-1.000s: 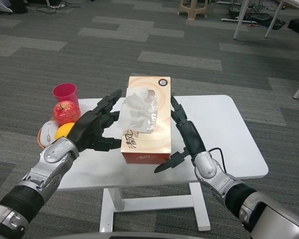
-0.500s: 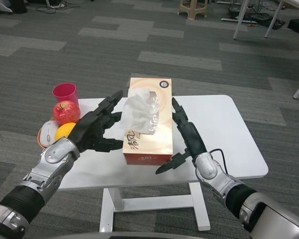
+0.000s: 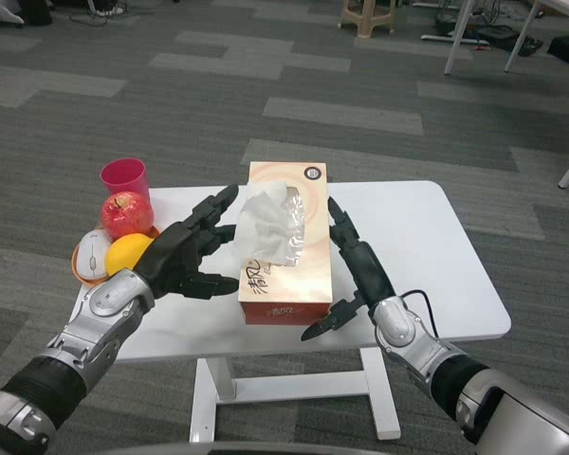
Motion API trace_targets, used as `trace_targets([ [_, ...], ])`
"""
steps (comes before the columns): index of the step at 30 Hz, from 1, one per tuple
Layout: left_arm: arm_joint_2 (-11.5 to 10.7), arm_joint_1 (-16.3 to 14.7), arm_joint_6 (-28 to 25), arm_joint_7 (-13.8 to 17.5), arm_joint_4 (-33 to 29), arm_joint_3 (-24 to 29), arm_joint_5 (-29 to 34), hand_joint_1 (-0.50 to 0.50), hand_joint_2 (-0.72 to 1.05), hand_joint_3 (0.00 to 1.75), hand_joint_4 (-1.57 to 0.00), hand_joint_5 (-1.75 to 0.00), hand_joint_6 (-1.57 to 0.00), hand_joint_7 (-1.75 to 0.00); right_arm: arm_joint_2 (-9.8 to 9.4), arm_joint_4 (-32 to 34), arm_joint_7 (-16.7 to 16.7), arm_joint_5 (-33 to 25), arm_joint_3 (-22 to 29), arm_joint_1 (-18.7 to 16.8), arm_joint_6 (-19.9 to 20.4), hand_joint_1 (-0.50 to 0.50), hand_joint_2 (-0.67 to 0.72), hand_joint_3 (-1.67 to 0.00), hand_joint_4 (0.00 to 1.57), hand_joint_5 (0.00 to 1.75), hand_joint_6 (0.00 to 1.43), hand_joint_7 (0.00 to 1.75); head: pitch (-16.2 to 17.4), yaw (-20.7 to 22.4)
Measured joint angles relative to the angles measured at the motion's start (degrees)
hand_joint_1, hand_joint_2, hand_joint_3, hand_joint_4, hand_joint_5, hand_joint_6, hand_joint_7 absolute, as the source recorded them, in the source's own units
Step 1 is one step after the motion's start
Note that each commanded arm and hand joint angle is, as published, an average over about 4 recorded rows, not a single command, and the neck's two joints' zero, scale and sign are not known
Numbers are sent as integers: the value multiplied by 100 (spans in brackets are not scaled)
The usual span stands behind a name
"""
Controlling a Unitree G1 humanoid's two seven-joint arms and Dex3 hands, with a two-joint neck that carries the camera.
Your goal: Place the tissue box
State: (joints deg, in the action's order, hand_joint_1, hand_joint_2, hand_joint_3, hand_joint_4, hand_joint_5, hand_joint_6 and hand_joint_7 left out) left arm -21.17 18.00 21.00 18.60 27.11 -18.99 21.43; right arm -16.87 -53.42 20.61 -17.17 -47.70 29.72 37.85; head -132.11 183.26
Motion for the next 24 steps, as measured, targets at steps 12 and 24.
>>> trace_targets([
  [12,-3,35,2,47,399,-239,3,50,105,17,0,-87,0,0,102,-443,-43,14,-152,-2,2,-46,-3,-24,28,0,6,7,2,-6],
  [24,13,140,12,78,669,-356,3,50,105,17,0,-82,0,0,166,-661,-26,15,-267,24,11,-46,-3,-24,40,0,9,7,12,-25],
])
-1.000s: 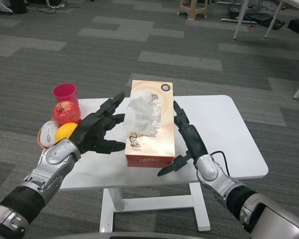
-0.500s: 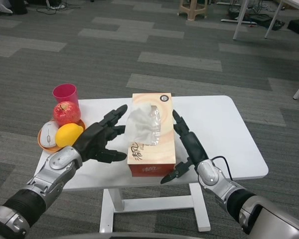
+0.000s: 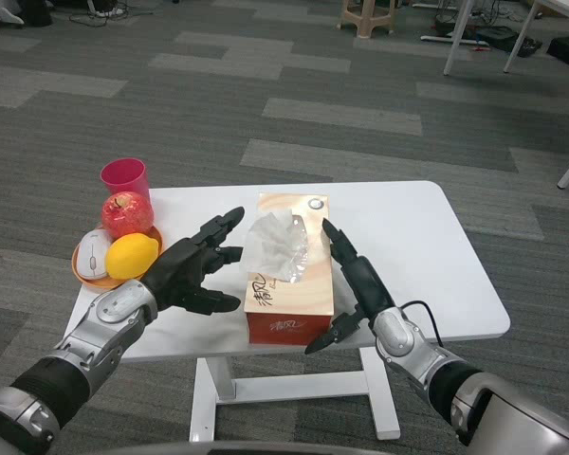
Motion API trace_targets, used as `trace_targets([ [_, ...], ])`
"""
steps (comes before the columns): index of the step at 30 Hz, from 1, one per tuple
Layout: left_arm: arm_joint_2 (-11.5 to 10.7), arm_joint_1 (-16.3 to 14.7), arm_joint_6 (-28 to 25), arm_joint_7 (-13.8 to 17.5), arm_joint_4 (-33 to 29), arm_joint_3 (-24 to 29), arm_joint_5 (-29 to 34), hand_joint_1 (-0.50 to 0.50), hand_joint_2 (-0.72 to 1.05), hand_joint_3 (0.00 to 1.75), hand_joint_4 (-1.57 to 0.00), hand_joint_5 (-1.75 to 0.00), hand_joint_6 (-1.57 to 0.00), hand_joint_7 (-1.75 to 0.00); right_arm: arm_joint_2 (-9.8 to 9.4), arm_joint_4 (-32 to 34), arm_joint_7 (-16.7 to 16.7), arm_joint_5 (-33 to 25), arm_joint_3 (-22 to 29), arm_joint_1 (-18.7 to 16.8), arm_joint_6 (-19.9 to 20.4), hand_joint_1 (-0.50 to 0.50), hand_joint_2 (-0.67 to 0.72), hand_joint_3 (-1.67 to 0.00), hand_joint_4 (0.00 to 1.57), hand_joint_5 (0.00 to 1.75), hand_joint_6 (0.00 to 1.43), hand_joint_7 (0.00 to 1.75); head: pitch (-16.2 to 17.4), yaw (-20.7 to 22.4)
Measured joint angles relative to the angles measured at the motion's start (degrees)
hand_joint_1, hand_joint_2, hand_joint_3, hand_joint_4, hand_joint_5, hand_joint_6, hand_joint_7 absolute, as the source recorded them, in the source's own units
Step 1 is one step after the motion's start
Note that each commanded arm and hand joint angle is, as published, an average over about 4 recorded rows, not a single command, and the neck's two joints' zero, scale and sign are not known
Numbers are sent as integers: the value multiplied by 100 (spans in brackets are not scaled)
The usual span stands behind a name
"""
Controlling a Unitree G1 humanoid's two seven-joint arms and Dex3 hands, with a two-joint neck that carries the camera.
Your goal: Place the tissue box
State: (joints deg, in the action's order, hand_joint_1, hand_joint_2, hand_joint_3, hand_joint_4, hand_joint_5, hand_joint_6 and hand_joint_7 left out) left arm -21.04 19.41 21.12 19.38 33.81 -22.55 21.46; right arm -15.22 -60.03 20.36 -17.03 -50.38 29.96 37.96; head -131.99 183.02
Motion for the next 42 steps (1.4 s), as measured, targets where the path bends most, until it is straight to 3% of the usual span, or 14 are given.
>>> trace_targets([
  [26,19,24,17,24,457,-62,1,50,105,17,0,-82,0,0,66,-421,100,4,-127,198,67,-45,3,-24,49,0,12,7,39,73],
  [34,33,25,24,26,511,-61,26,50,105,17,0,-82,0,0,57,-395,100,18,-10,187,71,-42,3,-24,44,0,11,7,39,73],
  [42,63,26,74,37,610,139,58,50,105,17,0,-82,0,0,29,-165,97,25,223,44,74,-45,0,-24,38,0,11,7,9,89],
])
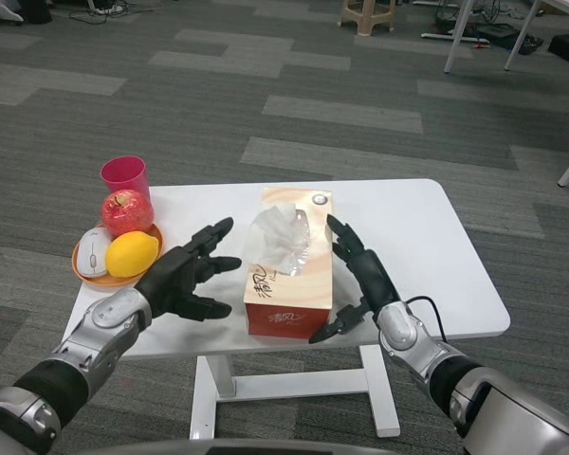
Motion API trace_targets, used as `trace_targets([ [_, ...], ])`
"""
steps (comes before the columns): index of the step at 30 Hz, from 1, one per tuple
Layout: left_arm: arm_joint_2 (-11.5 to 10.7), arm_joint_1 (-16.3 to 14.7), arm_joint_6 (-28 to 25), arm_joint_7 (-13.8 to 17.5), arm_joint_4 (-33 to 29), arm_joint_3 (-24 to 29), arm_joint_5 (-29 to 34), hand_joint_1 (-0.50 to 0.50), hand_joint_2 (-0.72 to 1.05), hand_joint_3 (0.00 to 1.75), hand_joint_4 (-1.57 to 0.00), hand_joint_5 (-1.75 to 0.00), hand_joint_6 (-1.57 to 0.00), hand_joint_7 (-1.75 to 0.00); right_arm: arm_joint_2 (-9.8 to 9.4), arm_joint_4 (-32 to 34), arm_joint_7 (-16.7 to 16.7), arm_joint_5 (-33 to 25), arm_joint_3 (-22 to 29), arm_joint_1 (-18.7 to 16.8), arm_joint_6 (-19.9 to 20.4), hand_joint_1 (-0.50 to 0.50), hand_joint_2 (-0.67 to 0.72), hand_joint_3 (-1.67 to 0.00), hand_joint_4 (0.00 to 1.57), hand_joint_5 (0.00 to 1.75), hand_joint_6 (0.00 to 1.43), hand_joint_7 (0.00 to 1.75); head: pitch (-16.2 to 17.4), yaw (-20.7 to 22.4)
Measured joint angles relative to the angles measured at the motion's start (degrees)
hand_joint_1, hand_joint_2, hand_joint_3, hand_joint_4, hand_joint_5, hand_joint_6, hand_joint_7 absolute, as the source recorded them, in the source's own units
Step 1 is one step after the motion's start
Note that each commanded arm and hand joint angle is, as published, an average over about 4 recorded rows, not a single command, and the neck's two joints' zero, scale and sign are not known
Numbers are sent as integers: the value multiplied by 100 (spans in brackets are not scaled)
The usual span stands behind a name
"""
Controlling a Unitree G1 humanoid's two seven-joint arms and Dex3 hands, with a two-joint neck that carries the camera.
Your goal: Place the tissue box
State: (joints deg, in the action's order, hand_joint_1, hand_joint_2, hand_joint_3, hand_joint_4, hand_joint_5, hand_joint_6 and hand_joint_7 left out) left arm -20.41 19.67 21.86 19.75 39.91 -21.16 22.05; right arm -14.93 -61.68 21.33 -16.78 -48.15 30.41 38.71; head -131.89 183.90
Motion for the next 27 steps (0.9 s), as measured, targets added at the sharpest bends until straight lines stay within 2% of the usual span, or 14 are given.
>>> trace_targets([
  [7,-1,0,26,1,1,139,3,50,105,17,0,-82,0,0,-26,192,0,1,116,-85,8,-42,1,-24,26,0,9,7,-11,11],
  [16,0,0,33,0,35,267,92,50,105,17,0,-82,0,0,-69,421,-10,14,346,-228,31,-42,-3,-24,23,0,8,7,-21,40],
  [22,-1,0,41,0,42,353,97,50,105,17,0,-82,0,0,-227,674,-75,16,555,-376,48,-42,-3,-24,20,0,6,7,-21,47],
  [27,0,0,46,0,44,371,99,50,105,17,0,-82,0,0,-281,810,-143,16,790,-506,54,-42,-2,-24,23,0,6,7,-34,66],
])
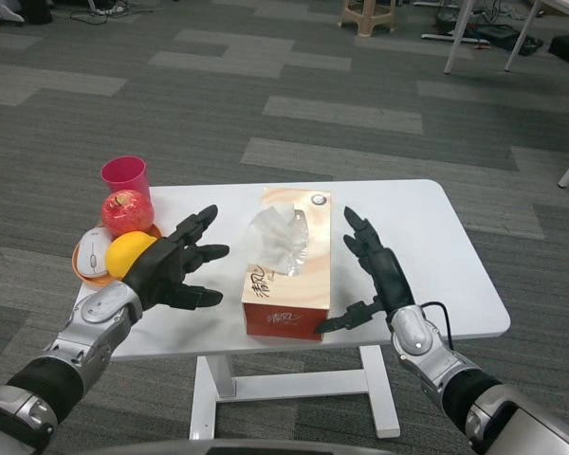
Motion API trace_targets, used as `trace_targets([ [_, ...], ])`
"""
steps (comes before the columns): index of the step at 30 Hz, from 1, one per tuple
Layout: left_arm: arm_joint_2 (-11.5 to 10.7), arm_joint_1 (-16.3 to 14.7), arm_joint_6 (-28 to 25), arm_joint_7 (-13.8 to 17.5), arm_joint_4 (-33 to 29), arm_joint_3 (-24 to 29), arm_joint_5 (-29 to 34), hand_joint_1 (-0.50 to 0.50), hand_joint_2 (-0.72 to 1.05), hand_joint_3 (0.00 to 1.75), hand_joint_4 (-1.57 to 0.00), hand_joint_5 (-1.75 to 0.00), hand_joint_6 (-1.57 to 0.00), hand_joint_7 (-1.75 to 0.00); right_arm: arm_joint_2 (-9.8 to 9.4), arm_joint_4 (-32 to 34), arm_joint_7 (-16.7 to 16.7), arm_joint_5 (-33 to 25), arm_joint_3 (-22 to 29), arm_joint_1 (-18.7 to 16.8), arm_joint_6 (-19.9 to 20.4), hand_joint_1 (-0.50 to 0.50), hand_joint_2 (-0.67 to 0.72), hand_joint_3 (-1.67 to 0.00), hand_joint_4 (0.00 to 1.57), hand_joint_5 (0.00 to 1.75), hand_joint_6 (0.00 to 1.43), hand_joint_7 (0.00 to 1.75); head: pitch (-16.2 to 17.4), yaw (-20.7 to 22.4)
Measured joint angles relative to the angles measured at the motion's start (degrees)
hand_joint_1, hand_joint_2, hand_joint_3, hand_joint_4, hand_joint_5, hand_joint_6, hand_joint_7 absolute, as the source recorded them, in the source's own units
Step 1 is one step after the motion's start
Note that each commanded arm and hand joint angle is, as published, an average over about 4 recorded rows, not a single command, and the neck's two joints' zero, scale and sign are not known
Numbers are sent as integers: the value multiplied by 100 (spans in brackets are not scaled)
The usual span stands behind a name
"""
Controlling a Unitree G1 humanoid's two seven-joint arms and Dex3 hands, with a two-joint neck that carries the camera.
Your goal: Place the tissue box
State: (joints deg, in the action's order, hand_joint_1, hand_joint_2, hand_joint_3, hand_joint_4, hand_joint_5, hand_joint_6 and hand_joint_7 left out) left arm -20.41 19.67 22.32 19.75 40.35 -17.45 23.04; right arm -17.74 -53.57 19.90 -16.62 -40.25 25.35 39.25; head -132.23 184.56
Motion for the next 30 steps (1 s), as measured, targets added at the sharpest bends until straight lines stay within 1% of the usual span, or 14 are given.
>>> trace_targets([
  [7,1,0,11,1,21,20,1,50,105,17,0,-82,0,0,-79,316,-139,4,455,-384,16,-42,9,-24,29,0,7,7,-47,23],
  [10,2,0,16,1,31,53,1,50,105,17,0,-82,0,0,-94,461,-160,7,657,-570,18,-44,6,-24,31,0,9,7,-98,28],
  [15,-2,1,40,1,40,105,4,50,105,17,0,-82,0,0,-117,818,-174,8,1168,-862,119,-42,9,-24,31,0,9,7,-125,14],
  [19,-3,0,74,2,42,118,14,50,105,17,0,-82,0,0,-137,1203,-172,2,1691,-1071,248,-42,3,-24,27,0,6,7,-136,23],
  [23,-4,-1,121,3,42,121,129,50,105,17,0,-82,0,0,-185,1610,-171,-1,2171,-1146,312,-45,3,-24,26,0,6,7,-135,36],
  [26,-2,-2,199,5,42,121,262,50,105,17,0,-82,0,0,-192,1803,-167,1,2412,-1155,331,-46,3,-24,27,0,6,7,-146,20],
  [30,-1,-3,357,7,40,154,472,50,105,17,0,-82,0,0,-196,1991,-147,-1,2627,-1128,377,-46,9,-24,31,0,6,7,-162,-19],
])
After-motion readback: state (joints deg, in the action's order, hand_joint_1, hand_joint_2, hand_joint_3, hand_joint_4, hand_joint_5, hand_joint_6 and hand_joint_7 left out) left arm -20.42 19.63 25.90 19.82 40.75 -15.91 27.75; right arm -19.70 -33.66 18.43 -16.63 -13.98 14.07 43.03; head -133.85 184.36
